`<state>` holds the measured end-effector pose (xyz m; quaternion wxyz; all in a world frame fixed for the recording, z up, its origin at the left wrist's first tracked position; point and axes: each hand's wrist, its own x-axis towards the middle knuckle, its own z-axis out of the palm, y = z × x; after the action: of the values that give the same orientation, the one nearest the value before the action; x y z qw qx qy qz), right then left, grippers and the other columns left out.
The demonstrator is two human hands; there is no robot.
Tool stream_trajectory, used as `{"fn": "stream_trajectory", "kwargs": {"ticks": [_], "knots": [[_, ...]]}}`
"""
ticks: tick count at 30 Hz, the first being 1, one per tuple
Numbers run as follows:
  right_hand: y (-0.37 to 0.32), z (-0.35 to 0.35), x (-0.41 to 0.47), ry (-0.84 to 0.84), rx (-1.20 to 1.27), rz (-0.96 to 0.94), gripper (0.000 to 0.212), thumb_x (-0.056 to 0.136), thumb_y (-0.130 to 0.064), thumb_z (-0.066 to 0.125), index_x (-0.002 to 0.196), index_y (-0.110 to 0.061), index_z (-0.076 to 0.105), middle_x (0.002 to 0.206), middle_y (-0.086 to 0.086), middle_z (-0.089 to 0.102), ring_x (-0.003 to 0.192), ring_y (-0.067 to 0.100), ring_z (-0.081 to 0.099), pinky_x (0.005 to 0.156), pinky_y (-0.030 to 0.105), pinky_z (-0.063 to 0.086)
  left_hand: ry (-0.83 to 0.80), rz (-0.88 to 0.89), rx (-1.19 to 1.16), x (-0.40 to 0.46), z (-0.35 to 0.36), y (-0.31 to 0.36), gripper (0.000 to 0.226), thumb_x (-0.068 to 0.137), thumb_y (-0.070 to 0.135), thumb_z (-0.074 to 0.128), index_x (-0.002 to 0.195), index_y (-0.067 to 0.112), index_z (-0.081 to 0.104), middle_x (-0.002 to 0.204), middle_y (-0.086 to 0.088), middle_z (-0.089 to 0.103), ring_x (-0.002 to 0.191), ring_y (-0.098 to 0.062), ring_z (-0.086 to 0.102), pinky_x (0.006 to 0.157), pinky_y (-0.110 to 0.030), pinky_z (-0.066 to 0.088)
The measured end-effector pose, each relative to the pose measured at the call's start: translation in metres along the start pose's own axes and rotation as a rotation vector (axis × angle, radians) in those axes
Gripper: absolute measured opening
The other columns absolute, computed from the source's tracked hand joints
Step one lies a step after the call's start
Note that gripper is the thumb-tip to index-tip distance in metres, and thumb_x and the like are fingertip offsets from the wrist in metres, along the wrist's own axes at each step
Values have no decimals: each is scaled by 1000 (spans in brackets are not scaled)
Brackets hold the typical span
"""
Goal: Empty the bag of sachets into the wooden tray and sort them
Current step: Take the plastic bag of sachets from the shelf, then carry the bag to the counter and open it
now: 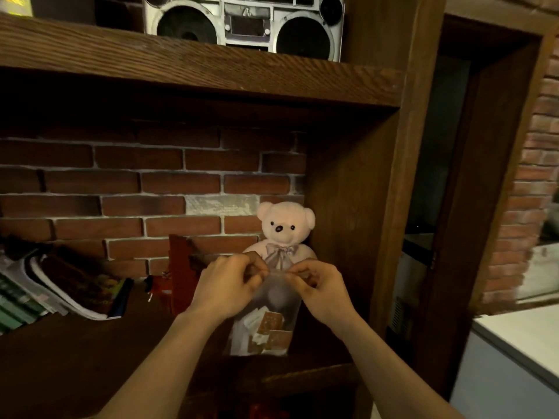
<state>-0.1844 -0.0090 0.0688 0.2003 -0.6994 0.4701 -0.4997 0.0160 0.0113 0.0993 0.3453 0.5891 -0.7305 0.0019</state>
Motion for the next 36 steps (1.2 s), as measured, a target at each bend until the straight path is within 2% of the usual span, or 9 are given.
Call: {"fn": "stream_trajectory", "kwargs": {"ticks": [2,4,6,11,18,24,29,33,36], "knots": [[-3,-10,-6,8,-64,-15,4,91,-24,74,88,-22,77,81,-6,76,78,9,73,74,41,63,-28,35,-38,-2,2,3,4,87,38,67,87,41,69,85,20,73,90,-6,69,78,-38,59],[-7,-20,-13,16,-119,-3,7,91,-23,74,86,-27,74,81,-9,75,79,5,71,75,34,62,-20,77,-59,-4,5,9,7,87,41,67,93,39,70,84,18,73,87,-5,68,74,-37,58],[-10,-32,-19,31,-182,14,6,92,-23,73,88,-27,74,81,-10,74,77,4,71,74,31,62,-18,128,-63,-6,9,19,5,89,42,67,92,38,69,82,17,71,83,-5,67,70,-34,57],[-12,-62,-38,64,-221,28,3,92,-24,73,91,-23,76,79,-6,75,74,7,71,73,39,63,-38,193,-95,-11,18,44,4,89,43,67,91,39,67,78,18,70,75,-3,65,67,-36,58],[-17,-122,-79,121,-259,73,7,91,-23,74,87,-28,75,81,-8,74,79,7,71,76,39,63,-100,255,-162,-26,30,104,3,91,39,67,88,40,69,83,20,71,76,3,63,63,-24,50],[-22,-203,-142,165,-274,87,6,93,-21,71,92,-24,76,83,-6,75,80,9,72,76,38,63,-172,344,-231,-57,44,182,4,91,43,67,92,40,69,84,22,70,77,2,64,69,-35,60],[-17,-287,-211,205,-349,126,11,93,-19,70,91,-28,76,87,-11,74,84,7,71,77,38,64,-250,421,-253,-100,62,274,1,93,41,67,92,41,67,89,21,69,81,4,63,70,-25,54],[-14,-353,-273,288,-386,250,25,92,-13,68,79,-35,72,90,-10,73,87,11,70,81,43,63,-327,490,-299,-136,86,351,4,93,38,67,95,38,70,91,19,70,84,1,64,74,-30,58],[-13,-398,-320,379,-402,341,15,89,-23,74,77,-32,73,88,-8,74,86,16,70,81,48,62,-365,566,-326,-160,106,406,7,93,34,68,94,38,73,91,21,70,84,-1,64,71,-27,57]]}}
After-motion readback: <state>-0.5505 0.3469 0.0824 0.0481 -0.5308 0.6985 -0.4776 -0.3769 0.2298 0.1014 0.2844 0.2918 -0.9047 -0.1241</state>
